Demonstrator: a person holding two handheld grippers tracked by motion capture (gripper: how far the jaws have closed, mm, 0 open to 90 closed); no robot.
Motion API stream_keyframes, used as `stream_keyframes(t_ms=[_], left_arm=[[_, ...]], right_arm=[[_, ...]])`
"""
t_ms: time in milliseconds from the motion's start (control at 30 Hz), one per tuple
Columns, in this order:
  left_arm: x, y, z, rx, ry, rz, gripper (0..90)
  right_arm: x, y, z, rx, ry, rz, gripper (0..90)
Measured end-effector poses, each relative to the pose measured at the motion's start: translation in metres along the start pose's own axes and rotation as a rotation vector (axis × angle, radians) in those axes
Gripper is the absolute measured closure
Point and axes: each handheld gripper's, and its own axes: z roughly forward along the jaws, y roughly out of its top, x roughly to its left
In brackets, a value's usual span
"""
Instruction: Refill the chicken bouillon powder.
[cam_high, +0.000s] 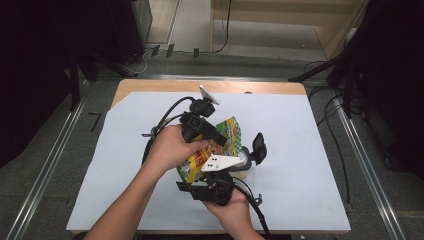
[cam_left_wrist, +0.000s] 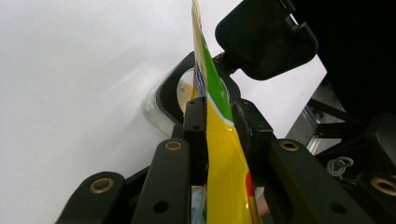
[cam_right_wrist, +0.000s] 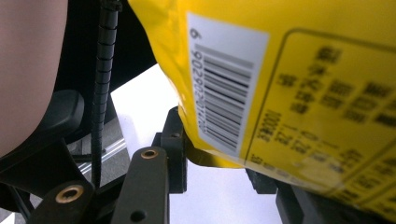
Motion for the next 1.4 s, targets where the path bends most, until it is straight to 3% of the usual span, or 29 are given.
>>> stream_keyframes(t_ms=[333,1033,1400], left_arm=[[-0.0022,-0.0008,0.0009,-0.003,0.026,0.009,78.8],[-0.0059,-0.0013,-0.0025,-0.013,0.040,0.025,78.4],[-0.0075,-0.0019,-0.0029,-0.012,0.040,0.033,78.3]], right_arm=[[0.0032,-0.0005,0.0014,0.017,-0.033,-0.052,64.3],[0.0056,0.0014,0.0003,0.009,0.005,-0.019,66.7],[0.0072,0.0012,0.0004,0.008,0.002,-0.015,66.7]])
